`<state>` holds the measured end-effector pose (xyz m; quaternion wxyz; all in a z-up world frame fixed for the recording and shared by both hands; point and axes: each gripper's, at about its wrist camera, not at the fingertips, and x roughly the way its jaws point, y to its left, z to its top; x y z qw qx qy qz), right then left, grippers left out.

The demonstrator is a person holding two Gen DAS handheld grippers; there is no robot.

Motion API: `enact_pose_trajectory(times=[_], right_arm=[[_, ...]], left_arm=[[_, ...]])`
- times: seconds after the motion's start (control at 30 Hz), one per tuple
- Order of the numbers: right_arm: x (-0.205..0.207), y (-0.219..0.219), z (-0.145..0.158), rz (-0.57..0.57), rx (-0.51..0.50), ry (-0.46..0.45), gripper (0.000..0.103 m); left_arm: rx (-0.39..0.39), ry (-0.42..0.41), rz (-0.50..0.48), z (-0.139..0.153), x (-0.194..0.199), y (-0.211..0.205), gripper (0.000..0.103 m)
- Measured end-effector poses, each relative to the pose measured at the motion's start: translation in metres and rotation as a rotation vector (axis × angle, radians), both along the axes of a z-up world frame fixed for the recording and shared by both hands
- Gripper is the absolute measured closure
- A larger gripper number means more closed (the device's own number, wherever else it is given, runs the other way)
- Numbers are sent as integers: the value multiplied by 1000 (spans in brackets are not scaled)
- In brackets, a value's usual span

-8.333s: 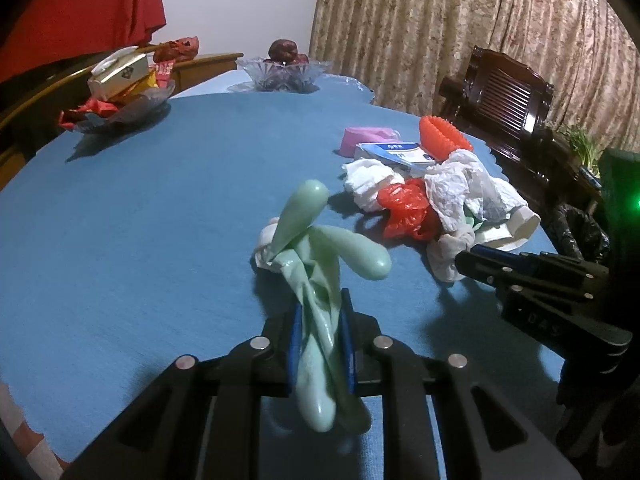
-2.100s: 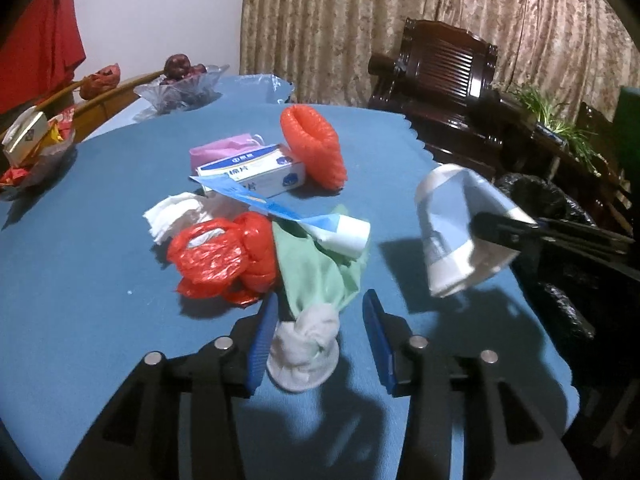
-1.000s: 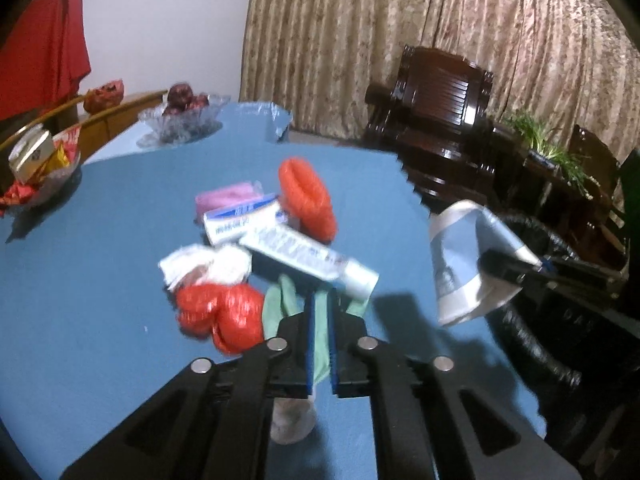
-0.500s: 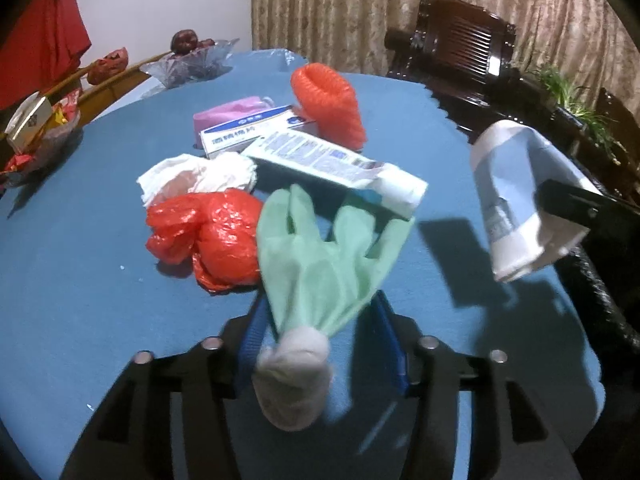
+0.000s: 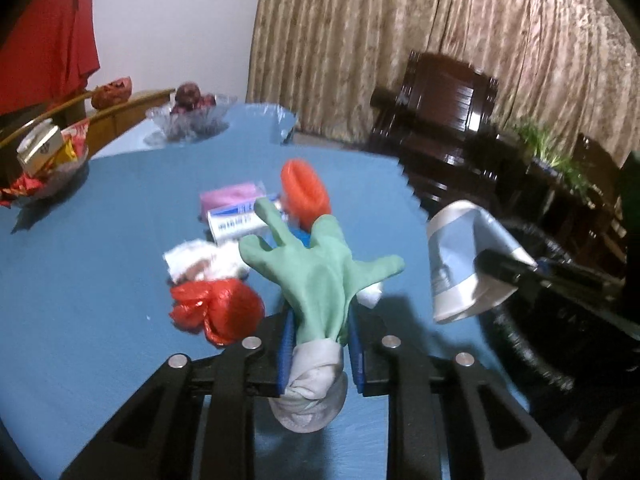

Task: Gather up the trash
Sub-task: 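Lift the sock with attached green glove using the left tool while the right tool holds the cup, then carry the sock-glove and paper cup over the black bin and open both tools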

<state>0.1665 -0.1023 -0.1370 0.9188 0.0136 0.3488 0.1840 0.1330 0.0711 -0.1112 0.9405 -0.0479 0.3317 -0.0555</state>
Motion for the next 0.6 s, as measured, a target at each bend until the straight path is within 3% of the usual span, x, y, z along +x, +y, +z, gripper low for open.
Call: enact_pose_trajectory(times=[0.6], right_arm=[[-42,-34,52,-43,11,-109,88]], left_arm=[[-16,-84,-49,43,-23,-24,80]])
